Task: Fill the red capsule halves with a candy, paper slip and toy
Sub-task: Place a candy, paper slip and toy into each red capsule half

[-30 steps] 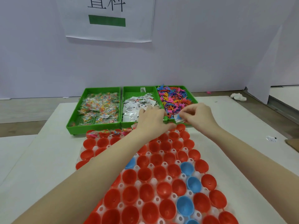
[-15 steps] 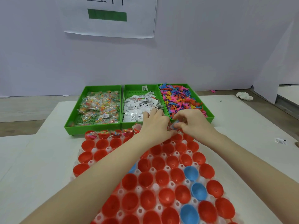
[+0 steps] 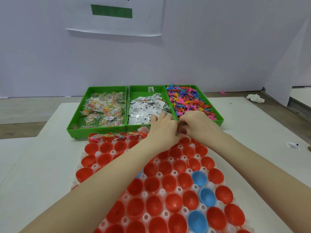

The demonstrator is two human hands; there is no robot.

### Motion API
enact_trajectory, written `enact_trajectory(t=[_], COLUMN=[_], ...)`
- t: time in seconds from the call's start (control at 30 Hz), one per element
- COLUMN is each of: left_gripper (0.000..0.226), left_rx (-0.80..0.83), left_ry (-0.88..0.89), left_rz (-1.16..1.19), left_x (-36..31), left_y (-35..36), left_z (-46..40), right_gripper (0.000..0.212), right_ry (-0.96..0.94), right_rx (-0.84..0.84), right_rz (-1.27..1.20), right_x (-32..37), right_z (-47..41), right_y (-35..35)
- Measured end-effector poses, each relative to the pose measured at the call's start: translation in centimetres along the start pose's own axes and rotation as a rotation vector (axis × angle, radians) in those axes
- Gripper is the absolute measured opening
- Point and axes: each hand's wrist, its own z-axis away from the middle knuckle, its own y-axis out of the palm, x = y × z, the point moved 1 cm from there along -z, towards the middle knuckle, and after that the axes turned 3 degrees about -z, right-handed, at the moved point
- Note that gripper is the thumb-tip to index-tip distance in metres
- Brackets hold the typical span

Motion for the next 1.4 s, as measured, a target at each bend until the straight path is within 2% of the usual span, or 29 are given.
enact_trajectory(t=[0.23, 0.4, 0.53, 0.63, 0.73, 0.77, 0.83, 0.9, 0.97, 1.0, 1.13, 1.23, 1.4], left_gripper=[0.042, 0.045, 0.047, 0.048, 0.050, 0.049, 0.042, 0.037, 0.037, 0.036, 0.023, 0.036, 0.034], left_rx=[0.005, -0.028, -0.073, -0.123, -0.227, -0.295, -0.437, -0.487, -0.416, -0.358, -0.070, 0.091, -0.038], left_ry=[0.013, 0.017, 0.031, 0.034, 0.038, 0.019, -0.063, -0.205, -0.389, -0.476, -0.663, -0.703, -0.691], left_rz=[-0.032, -0.071, -0.079, -0.069, -0.055, -0.028, 0.060, 0.147, 0.254, 0.287, 0.132, 0.077, 0.188], left_x=[0.2, 0.5, 0.8, 1.1, 1.5, 1.8, 3.3, 5.8, 9.0, 10.7, 16.1, 17.9, 18.2], left_y=[-0.3, -0.4, -0.3, -0.3, -0.8, -1.2, -2.7, -4.2, -5.4, -5.7, -5.1, -4.0, -3.1], left_z=[0.0, 0.2, 0.3, 0.4, 1.0, 1.3, 1.5, 1.3, 1.1, 1.2, 2.6, 3.9, 4.1], right_gripper=[0.027, 0.029, 0.016, 0.023, 0.035, 0.034, 0.029, 0.041, 0.051, 0.052, 0.045, 0.036, 0.025], right_ry=[0.194, 0.206, 0.275, 0.386, 0.524, 0.548, 0.555, 0.551, 0.557, 0.555, 0.544, 0.534, 0.521], right_rx=[-0.149, -0.123, -0.292, -0.424, -0.513, -0.488, -0.333, -0.123, 0.011, 0.025, -0.077, -0.175, -0.378], right_rz=[-0.377, -0.455, -0.658, -0.710, -0.610, -0.574, -0.488, -0.377, -0.244, -0.187, -0.214, -0.255, -0.299], right_x=[-1.4, -1.8, -2.1, -3.0, -4.3, -4.9, -6.0, -6.6, -6.8, -6.7, -6.9, -6.9, -6.3], right_z=[0.1, 0.3, -0.1, -0.6, -1.2, -1.5, -1.9, -2.1, -2.0, -1.9, -2.1, -2.2, -2.7], right_y=[-0.3, -1.0, -1.8, -2.0, -1.8, -1.6, -1.1, -0.4, 0.3, 0.6, 1.0, 0.9, 0.9])
